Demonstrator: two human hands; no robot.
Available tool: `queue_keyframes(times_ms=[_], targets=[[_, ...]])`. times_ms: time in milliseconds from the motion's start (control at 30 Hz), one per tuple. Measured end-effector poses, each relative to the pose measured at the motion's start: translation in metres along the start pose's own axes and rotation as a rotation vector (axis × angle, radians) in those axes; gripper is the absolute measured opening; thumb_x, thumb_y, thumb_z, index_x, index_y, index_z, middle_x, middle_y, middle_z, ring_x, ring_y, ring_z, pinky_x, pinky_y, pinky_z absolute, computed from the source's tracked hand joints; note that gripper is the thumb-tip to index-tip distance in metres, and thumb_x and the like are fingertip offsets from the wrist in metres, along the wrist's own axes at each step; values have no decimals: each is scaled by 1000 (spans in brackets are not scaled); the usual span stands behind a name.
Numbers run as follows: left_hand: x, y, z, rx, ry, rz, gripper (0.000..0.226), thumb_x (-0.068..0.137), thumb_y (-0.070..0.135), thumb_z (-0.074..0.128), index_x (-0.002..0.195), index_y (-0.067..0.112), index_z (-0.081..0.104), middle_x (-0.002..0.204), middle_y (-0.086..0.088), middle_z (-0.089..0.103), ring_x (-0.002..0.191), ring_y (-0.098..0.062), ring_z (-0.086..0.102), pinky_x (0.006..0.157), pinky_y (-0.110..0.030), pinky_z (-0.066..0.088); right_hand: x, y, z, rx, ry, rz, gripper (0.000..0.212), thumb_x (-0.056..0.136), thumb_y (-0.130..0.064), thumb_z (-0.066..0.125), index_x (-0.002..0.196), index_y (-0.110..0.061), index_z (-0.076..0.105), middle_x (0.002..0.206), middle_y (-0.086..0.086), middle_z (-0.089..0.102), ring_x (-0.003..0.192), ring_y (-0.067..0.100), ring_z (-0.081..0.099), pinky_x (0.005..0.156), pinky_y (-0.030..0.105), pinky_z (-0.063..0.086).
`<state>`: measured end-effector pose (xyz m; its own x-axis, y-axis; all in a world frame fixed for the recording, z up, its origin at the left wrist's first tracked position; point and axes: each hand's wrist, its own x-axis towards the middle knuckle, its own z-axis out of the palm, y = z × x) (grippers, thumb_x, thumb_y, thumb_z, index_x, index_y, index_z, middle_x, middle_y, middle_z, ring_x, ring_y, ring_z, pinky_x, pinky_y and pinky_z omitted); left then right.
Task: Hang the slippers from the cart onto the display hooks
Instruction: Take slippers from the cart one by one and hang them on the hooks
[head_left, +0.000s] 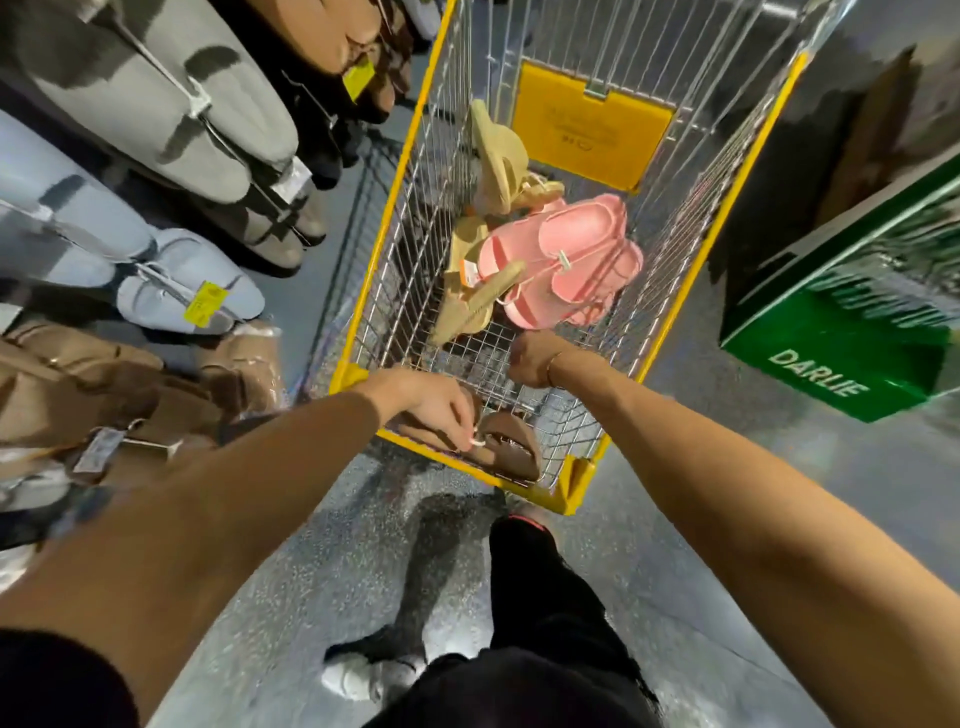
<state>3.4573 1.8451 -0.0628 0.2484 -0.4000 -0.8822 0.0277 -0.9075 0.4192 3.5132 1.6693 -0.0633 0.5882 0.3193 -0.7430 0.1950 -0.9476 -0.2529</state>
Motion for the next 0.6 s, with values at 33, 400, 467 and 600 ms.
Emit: queue_keyframes(times_ms=[33,400,467,600], targets=[[-1,2,2,19,6,-7,34,88,41,76,114,19,76,107,16,59,98,-8,55,80,-18,40,0,0,4,9,-3,-3,27,91,-22,59,110,-8,71,111,12,70,102,29,65,88,37,56],[-44,28,-10,152,311,-95,41,94,43,62,69,11,66,66,-2,51,59,-18,47,64,-30,44,-24,-12,-10,123,-75,-58,64,81,-12,68,142,-11,50,139,12,56,123,29,56,100,38,50],[-65,34,-20,157,356,-62,33,92,35,68,66,14,65,62,4,46,59,-14,45,64,-29,44,-26,-16,-16,146,-101,-130,89,76,-15,78,153,-14,32,153,10,42,137,29,45,111,40,41],[-105,34,-36,265,516,88,46,73,41,77,51,24,41,63,0,48,59,-16,45,58,-33,38,-42,-28,-39,308,-76,-299,112,68,-2,88,153,-8,17,139,1,41,130,19,40,105,16,34]])
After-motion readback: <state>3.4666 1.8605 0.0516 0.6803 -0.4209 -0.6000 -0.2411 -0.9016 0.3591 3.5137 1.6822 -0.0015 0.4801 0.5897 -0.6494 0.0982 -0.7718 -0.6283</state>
